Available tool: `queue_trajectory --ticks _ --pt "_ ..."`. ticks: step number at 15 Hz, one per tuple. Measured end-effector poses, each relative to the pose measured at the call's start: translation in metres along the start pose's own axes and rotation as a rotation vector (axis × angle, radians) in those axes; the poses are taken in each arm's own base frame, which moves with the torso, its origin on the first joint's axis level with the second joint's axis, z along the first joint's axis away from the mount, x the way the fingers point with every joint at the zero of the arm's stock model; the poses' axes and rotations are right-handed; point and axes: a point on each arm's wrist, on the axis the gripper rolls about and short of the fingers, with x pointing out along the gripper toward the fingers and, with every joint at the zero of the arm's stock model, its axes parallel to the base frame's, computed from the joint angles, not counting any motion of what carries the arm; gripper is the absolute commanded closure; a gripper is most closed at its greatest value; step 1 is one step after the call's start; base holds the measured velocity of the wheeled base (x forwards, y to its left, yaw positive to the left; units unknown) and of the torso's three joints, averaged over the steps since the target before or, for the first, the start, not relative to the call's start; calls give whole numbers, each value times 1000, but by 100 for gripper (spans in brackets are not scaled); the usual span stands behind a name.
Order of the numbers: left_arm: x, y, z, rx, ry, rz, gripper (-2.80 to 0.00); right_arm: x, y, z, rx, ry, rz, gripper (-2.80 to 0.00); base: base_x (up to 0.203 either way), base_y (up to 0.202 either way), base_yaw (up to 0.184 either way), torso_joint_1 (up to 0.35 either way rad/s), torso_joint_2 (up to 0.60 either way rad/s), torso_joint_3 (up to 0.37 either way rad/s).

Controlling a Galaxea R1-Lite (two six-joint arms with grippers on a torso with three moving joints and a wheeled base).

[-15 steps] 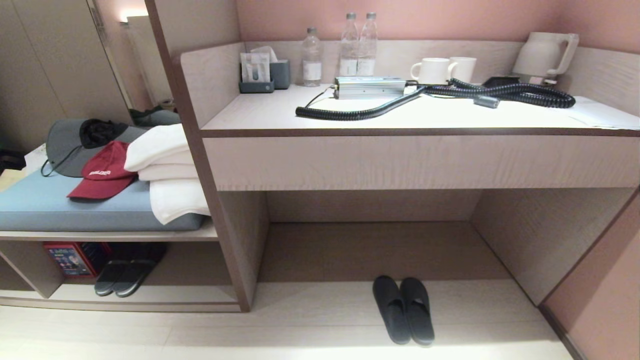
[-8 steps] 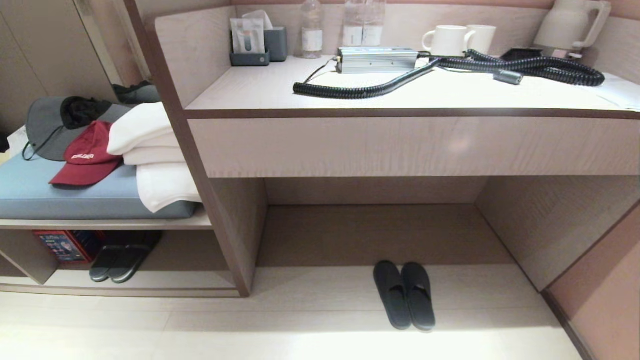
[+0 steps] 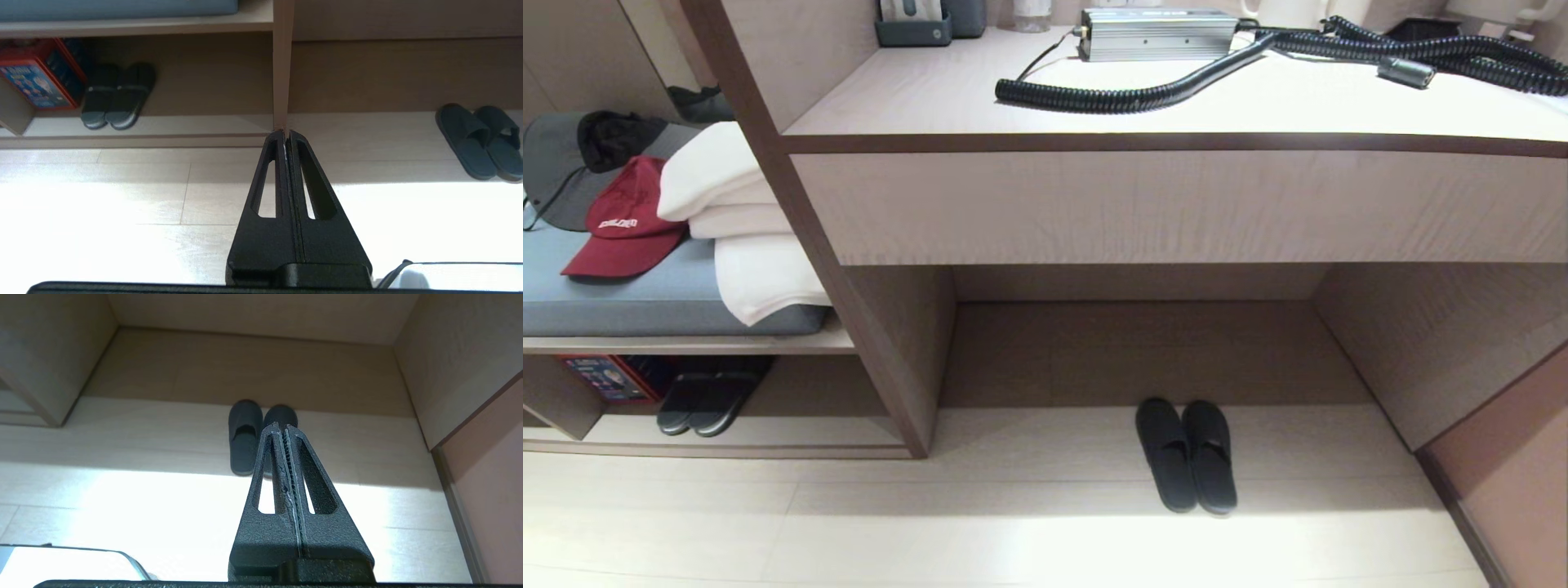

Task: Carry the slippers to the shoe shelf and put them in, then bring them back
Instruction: Pick up the slippers on the floor

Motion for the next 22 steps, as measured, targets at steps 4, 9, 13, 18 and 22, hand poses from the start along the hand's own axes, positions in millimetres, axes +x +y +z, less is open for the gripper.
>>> queue_trajectory --ticks 4,9,13,18,22 --pt "0 0 0 -4 0 1 0 0 0 0 1 0 -1 0 0 0 0 5 5 -196" --pt "0 0 0 -4 0 0 0 0 0 0 3 -1 -1 0 0 0 0 0 3 -194" --pt "0 0 0 -4 0 0 0 0 0 0 1 0 0 0 0 0 0 -1 3 -200" --pt "0 0 0 -2 0 0 0 0 0 0 1 0 -1 0 0 0 0 4 3 -197" --pt "0 0 0 -2 0 0 0 0 0 0 0 0 1 0 0 0 0 3 4 -198"
